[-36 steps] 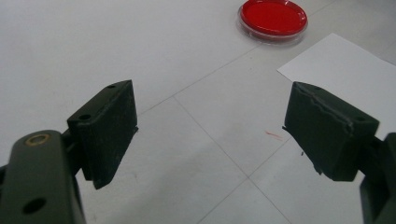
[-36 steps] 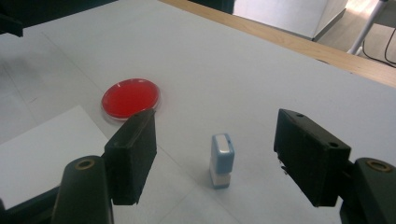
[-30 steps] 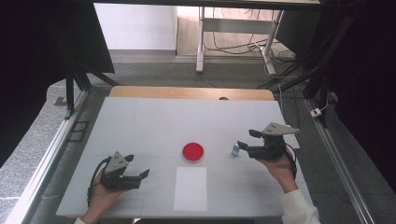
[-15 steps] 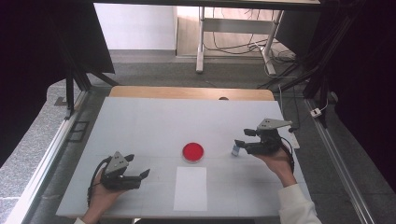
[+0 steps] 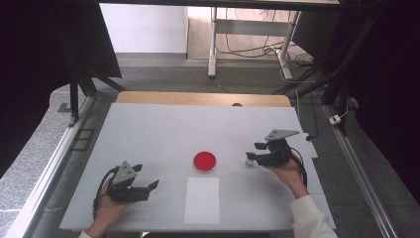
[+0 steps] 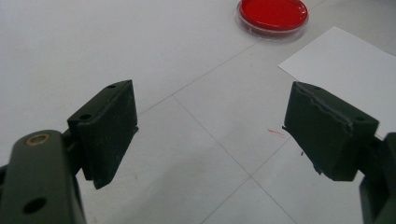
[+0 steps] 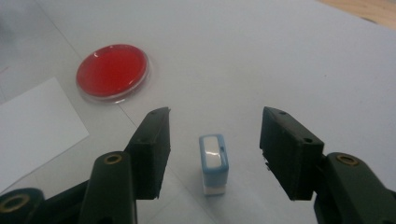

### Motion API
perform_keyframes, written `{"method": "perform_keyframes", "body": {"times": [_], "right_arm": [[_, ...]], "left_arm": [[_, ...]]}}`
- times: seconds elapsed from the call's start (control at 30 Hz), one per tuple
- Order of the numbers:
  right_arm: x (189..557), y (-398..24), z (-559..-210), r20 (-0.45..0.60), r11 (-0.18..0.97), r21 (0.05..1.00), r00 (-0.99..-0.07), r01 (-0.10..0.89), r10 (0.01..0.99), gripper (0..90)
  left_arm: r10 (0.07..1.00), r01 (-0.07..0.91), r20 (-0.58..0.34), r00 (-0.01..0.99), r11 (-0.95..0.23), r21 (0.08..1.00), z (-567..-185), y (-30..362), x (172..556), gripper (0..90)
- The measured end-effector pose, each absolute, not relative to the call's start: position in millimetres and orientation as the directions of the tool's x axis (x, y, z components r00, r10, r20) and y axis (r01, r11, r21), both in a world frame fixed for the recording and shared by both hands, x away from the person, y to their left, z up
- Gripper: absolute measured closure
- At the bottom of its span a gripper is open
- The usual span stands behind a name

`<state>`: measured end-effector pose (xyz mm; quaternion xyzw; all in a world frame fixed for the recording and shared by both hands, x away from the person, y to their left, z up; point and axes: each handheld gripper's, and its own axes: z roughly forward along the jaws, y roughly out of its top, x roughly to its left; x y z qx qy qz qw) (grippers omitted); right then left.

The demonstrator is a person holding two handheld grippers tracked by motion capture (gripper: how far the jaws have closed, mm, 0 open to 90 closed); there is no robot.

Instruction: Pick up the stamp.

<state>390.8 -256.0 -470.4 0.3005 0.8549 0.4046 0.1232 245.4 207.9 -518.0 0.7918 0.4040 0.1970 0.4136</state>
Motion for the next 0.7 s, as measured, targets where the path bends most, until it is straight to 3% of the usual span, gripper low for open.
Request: {"method": "perform_keyframes", "body": {"times": [0.7], "right_arm": [[389.0,-253.9,-485.8,0.001,0.534,0.738,-0.792,0.413,0.61,60.7]], "left_arm": [[0.797,0.472,-0.018,0.604,-0.339,0.814,-517.6,207.8,244.4,17.5]]}}
